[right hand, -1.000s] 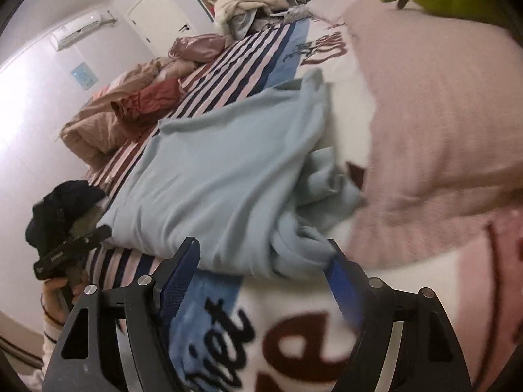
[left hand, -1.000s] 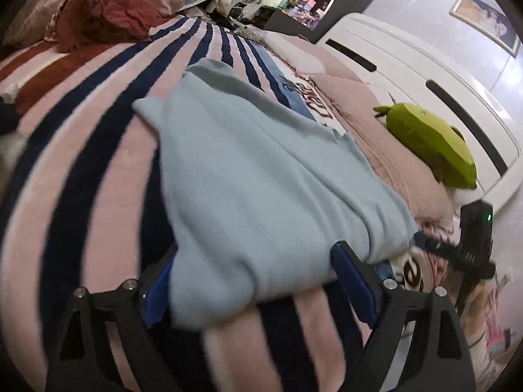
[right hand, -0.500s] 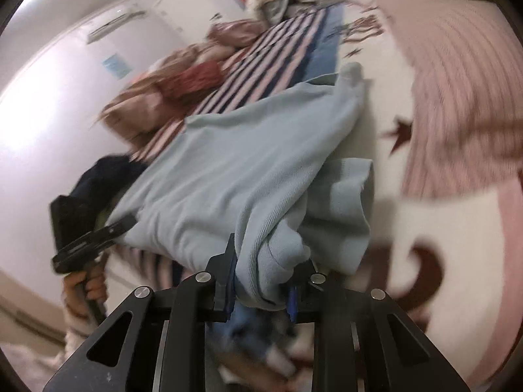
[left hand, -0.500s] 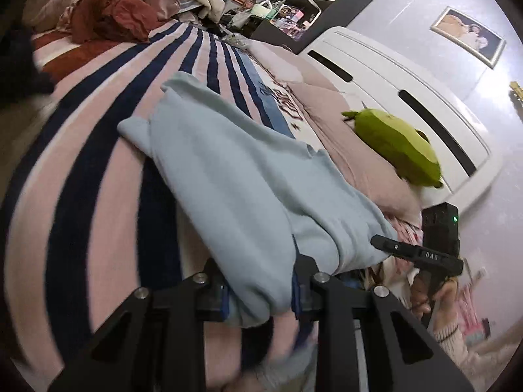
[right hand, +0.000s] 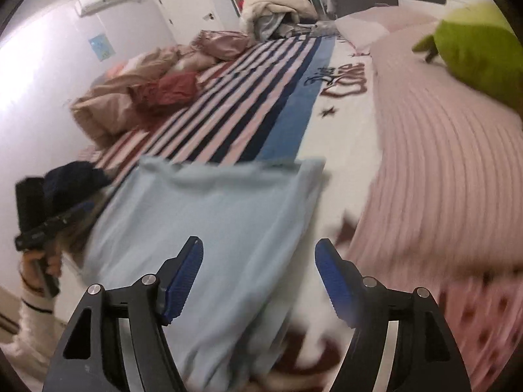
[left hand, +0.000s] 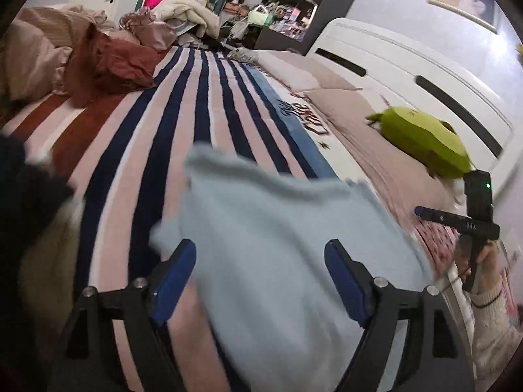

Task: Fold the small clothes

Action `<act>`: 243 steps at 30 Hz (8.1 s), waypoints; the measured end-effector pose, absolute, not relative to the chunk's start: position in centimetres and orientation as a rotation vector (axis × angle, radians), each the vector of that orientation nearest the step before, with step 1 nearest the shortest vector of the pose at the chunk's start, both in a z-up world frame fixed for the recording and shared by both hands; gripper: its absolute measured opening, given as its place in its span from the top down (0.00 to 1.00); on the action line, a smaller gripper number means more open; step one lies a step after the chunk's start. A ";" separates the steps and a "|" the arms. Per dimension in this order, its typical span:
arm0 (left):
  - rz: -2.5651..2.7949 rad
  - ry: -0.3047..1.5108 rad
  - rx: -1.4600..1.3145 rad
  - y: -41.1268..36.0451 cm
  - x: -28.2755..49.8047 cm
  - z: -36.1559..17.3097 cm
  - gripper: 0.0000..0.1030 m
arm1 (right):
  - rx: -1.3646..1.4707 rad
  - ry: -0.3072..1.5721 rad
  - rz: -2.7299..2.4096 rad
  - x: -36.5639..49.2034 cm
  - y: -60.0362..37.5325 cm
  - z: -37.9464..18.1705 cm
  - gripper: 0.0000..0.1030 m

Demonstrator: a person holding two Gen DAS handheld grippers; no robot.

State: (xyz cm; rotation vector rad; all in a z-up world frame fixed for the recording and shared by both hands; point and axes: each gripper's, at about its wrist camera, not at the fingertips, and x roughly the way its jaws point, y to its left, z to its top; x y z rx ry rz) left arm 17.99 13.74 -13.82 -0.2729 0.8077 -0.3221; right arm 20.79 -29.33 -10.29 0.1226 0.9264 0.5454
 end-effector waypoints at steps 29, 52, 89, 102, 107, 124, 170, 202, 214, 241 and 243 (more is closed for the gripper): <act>-0.216 0.822 -0.218 13.9 20.7 -12.4 0.18 | -0.006 0.910 0.461 23.6 -27.6 -10.7 0.58; -0.322 0.754 -0.768 10.4 2.7 -21.9 0.09 | 0.152 0.836 0.661 6.1 -17.1 -15.2 1.00; -0.778 0.857 0.058 -13.5 13.2 -16.3 0.47 | 0.539 0.663 0.437 6.0 -40.6 -13.3 0.94; -0.755 0.767 0.005 -8.2 8.7 -12.2 0.25 | 0.271 0.581 0.803 8.8 -30.7 -4.9 0.94; -0.613 0.753 -0.112 -2.6 8.9 -12.5 0.25 | 0.204 0.675 0.829 8.7 -27.2 -7.0 0.94; -0.531 0.715 -0.320 3.5 10.0 -15.4 0.25 | -0.070 0.722 0.627 9.1 -24.9 -5.9 0.32; -0.773 0.851 -0.360 -1.9 14.0 -16.1 0.22 | 0.261 0.922 0.544 10.9 -36.1 -11.0 0.45; -0.732 0.786 -0.340 -0.9 20.6 -9.0 0.89 | 0.349 1.001 0.882 19.0 -28.7 -8.9 0.86; -0.462 0.558 -0.176 11.0 12.3 4.9 0.90 | 0.266 0.730 1.125 16.1 -14.8 3.5 0.86; 0.112 0.770 -0.389 45.4 9.2 -1.3 0.87 | 0.054 0.974 1.285 17.4 20.7 -0.5 0.86; 0.116 0.784 -0.396 45.7 9.5 -2.5 0.85 | 0.038 0.991 1.270 18.1 21.4 -1.7 0.86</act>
